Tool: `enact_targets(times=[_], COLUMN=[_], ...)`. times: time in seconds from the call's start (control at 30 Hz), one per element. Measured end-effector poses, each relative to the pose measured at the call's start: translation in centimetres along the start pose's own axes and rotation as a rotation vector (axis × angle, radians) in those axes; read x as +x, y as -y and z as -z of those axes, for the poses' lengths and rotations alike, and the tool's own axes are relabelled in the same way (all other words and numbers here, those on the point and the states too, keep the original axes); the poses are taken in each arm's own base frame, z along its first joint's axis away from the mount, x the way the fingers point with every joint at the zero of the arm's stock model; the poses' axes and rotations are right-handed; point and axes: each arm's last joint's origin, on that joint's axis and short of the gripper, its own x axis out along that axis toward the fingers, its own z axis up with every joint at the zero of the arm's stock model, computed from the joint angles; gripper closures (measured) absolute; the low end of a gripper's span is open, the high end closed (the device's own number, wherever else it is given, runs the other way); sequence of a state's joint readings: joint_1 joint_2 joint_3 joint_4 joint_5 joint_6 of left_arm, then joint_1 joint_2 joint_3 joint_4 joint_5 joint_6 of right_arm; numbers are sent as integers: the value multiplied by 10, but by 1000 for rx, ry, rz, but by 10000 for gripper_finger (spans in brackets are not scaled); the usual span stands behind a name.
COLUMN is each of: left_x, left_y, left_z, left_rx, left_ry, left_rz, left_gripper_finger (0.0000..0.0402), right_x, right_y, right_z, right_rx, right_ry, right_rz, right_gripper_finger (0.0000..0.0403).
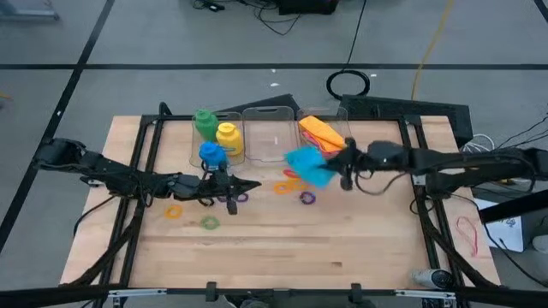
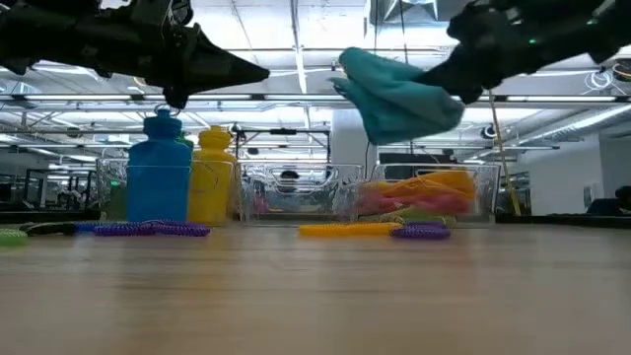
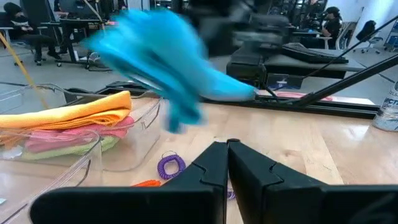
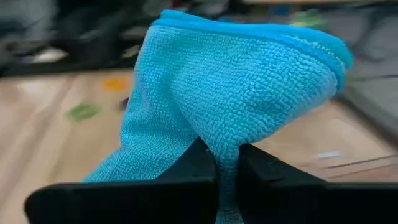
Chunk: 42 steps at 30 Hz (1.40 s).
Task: Pick & Place Sports Items
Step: Put the blue cloth into the right transparent bin
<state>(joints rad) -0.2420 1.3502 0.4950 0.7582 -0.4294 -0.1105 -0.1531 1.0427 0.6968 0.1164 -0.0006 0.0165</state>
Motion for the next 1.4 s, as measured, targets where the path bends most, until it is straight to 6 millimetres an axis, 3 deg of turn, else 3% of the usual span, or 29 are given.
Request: enact_targets(times=[0.23,0.4,0.57,0.77,1.13,1.4], left_x=[0,0,0,0,0,0], left_y=[0,0,0,0,0,0], left_z=[0,1,1,1,1,1], left_rx=[4,5,5,5,5,5], left_ry=[-3,-5,-6,-6,-7,-7], left_rz=[0,-1,0,-1,-1,0], left_gripper_finger=[385,385,385,385,385,385], right_x=[-9,-18,-13,1,5,10], right_y=[68,116,149,167,189,192], right_z=[-2,10,33,58,82,91], right_rx=[148,304,407,488,488,439], right_ry=[45,25,-39,-108,-169,-210], right_rz=[229,210,173,58,233,230], right_gripper_finger=[402,402,403,403,403,403])
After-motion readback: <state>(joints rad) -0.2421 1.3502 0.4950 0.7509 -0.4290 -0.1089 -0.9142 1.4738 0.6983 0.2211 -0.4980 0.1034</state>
